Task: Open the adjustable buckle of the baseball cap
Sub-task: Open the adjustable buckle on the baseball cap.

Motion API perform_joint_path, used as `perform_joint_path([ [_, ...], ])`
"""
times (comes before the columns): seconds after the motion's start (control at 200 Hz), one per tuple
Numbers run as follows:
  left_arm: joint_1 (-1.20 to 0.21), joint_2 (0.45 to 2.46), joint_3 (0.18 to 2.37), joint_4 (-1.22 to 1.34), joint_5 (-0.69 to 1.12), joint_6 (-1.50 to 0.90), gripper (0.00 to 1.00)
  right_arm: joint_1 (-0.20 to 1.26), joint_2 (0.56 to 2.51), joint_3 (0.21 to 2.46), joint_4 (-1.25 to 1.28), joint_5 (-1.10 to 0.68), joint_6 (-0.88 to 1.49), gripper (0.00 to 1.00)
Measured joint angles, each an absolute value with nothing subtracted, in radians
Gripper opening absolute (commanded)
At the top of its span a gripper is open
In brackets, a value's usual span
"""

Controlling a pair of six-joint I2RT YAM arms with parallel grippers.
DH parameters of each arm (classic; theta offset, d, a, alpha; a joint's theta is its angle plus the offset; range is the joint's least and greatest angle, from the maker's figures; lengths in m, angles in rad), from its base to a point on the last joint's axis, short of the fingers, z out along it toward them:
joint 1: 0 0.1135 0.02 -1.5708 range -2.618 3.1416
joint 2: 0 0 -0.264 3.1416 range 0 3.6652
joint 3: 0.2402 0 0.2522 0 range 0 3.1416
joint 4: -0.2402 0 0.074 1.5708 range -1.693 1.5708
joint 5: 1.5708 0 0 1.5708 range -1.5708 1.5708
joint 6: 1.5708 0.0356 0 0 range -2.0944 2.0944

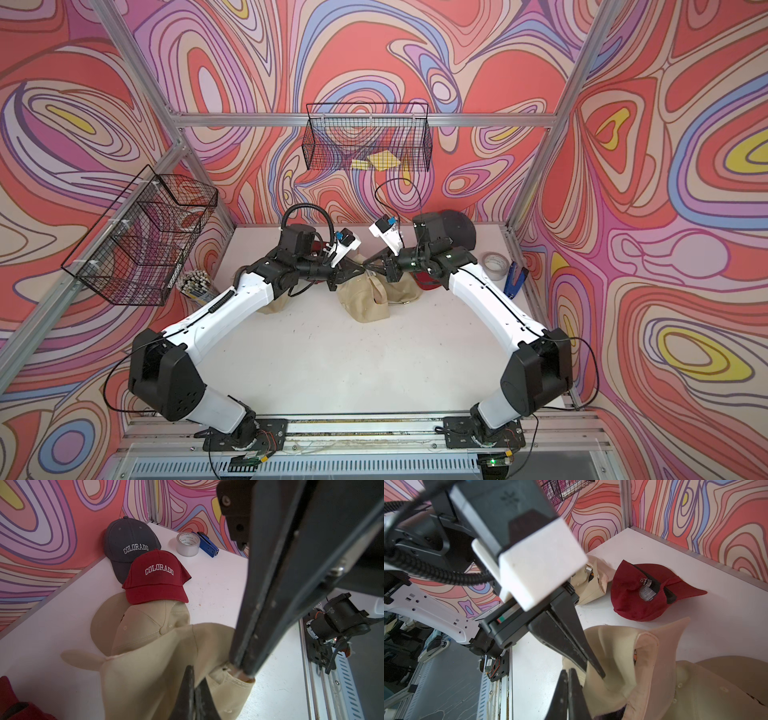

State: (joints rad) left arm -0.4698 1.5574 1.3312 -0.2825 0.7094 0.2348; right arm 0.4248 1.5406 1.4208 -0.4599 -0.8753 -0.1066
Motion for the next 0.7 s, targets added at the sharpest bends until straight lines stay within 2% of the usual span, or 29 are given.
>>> perform_joint_path([
  [0.701,-0.463,1.567,1.356,-0.339,0.764,0.231,0.00,0.419,1.523,1.403,-0.490,-0.956,-0.227,0.00],
])
